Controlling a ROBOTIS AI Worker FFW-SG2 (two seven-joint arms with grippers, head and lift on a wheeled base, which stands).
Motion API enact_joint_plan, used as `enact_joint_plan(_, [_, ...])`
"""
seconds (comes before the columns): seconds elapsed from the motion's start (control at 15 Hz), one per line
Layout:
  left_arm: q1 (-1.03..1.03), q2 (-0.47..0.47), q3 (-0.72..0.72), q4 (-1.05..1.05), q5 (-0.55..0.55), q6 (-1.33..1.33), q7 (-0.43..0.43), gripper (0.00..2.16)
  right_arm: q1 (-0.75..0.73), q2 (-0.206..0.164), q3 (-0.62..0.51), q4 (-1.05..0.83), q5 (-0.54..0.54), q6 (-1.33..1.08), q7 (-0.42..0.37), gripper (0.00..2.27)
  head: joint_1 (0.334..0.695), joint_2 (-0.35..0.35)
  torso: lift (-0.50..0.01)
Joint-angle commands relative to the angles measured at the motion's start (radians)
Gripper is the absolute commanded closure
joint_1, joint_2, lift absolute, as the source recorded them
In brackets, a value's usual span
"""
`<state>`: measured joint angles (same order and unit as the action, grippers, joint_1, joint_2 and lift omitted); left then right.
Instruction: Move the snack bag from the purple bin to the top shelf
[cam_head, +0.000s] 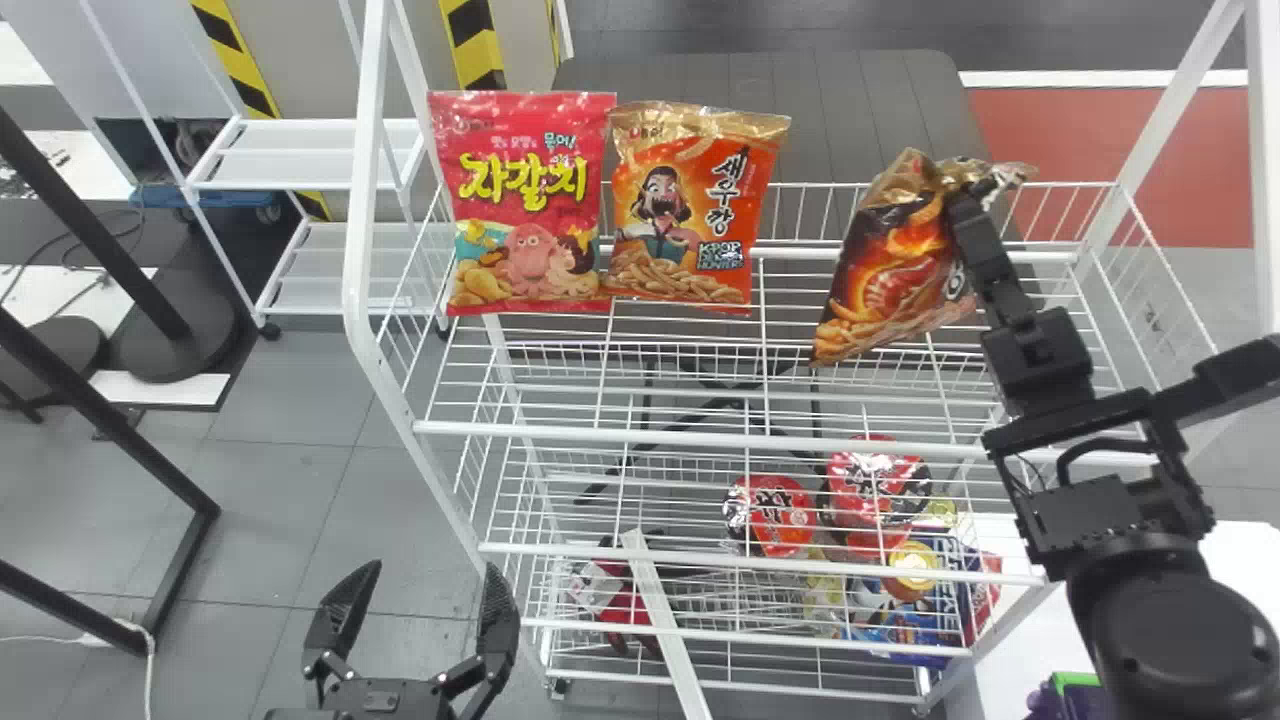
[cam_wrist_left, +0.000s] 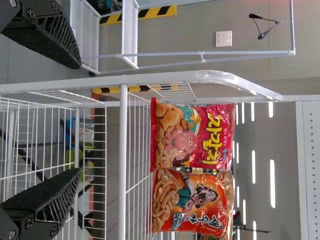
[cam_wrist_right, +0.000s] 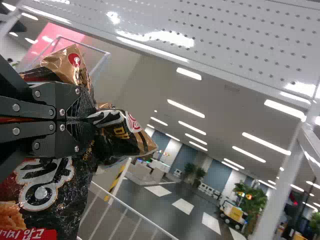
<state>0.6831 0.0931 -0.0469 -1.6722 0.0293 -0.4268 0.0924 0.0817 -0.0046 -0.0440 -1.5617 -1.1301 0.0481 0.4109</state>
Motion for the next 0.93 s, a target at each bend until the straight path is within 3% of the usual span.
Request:
enact_joint_plan(0.0, [-0.011, 0.002, -0.007, 0.008, -0.002, 0.012, -0.005, 0.07, -0.019, 0.006, 0.001, 0.055, -0.027, -0.067, 0.011, 2.25, 0.695, 0.053, 0.0])
enact_joint_plan(0.2, [-0.007, 0.002, -0.008, 0.008, -0.011, 0.021, -0.003, 0.08, -0.057, 0.006, 0.036, 0.121, -0.076, -0.104, 0.042, 2.25, 0.695, 0.017, 0.0])
enact_joint_plan(0.47, [-0.002, 0.002, -0.008, 0.006, -0.019, 0.024, -0.003, 0.08, -0.102, 0.006, 0.122, 0.138, -0.125, -0.205, 0.037, 2.25, 0.695, 0.026, 0.0])
enact_joint_plan(0.87, [0.007, 0.01, -0.007, 0.003, -0.023, 0.024, -0.002, 0.08, -0.195, 0.006, 0.138, 0.275, -0.143, -0.31, 0.042, 2.25, 0.695, 0.033, 0.0])
